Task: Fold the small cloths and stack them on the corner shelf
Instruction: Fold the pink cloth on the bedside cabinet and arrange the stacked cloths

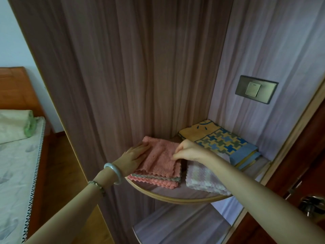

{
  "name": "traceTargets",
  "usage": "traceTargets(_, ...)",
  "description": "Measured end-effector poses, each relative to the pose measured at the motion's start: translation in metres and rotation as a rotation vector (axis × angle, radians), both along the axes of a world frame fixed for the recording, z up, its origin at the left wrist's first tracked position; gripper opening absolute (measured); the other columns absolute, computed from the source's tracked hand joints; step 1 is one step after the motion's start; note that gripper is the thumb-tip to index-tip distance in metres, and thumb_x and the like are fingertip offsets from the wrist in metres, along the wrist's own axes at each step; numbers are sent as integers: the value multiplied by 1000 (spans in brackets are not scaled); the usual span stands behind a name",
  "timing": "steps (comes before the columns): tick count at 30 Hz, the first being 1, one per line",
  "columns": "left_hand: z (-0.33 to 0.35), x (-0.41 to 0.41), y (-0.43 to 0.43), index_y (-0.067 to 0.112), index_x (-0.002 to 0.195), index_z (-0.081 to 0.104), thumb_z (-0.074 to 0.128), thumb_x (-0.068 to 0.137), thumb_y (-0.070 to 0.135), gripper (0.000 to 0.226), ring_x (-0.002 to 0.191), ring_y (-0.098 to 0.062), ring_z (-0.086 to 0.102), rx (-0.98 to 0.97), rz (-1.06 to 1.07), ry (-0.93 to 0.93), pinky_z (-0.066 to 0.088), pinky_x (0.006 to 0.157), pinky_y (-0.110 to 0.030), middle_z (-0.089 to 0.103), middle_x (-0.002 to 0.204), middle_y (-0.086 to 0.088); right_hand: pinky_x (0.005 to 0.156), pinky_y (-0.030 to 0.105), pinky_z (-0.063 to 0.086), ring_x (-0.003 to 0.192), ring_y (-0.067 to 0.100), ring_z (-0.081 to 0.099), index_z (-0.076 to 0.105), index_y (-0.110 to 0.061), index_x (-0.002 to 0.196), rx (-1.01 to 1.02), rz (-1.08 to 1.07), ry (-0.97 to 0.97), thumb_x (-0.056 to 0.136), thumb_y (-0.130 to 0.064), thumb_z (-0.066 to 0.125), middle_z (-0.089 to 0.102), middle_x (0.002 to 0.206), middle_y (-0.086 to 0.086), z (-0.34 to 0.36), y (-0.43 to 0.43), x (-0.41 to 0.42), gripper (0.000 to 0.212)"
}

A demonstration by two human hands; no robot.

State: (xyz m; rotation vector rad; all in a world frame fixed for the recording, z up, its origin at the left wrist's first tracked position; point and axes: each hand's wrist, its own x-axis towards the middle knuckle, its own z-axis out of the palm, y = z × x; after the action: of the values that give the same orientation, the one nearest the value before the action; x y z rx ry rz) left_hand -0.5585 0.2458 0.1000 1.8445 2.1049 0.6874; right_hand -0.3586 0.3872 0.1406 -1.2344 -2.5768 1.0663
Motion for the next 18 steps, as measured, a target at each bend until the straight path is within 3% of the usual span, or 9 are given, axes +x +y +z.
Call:
traceTargets(1,0,0,0,24,146,31,24,86,48,65,145,-16,17,-8,2,23,10,119,-35,28,154,1,69,27,40,90,22,67,72,1,86,-3,-6,5,64,-34,79,71,88,18,2,-1,0,42)
traceTargets(5,-3,-2,-1,26,149,20,6,72,65,87,145,-15,14,-51,0,141,11,118,-38,22,156,6,62,26,35,71,12,53,71,2,88,9,-69,21,70,-33,75,54,71,3,20,2,8,39)
traceTargets(9,0,-2,1,27,150,17,11,71,60,86,146,-15,10,-96,-17,197,14,117,-43,18,158,6,60,28,35,71,16,51,66,-10,85,116,12,-193,72,-25,71,54,78,3,19,-6,15,21)
traceTargets(10,4,-2,1,26,149,21,19,72,55,83,145,-17,12,-86,-25,193,14,117,-42,19,157,5,64,29,39,76,17,55,65,-11,90,164,12,-181,73,-24,70,57,83,2,15,-7,15,22)
traceTargets(12,16,1,2,21,147,29,27,72,46,79,142,-19,20,-10,-24,165,16,117,-37,24,155,2,80,33,46,93,22,60,64,-15,94,383,-60,28,75,-22,66,62,96,3,12,-10,11,21)
traceTargets(14,25,5,5,20,146,31,21,72,51,81,141,-20,24,69,-35,184,20,115,-40,26,155,1,96,37,42,111,28,55,63,-11,109,643,-79,233,84,-24,55,59,114,9,10,-15,4,30)
traceTargets(16,25,11,8,24,149,23,16,77,59,80,145,-18,17,9,-56,269,23,114,-43,21,157,4,115,40,23,138,28,32,42,-6,140,710,96,77,96,-35,40,38,147,13,2,-28,-3,52)
traceTargets(18,15,17,11,23,150,19,12,91,61,70,143,-22,26,-6,-110,494,34,108,-49,23,157,2,119,42,-1,148,22,4,12,-6,152,676,269,-219,101,-46,25,9,161,10,-20,-41,-6,66)
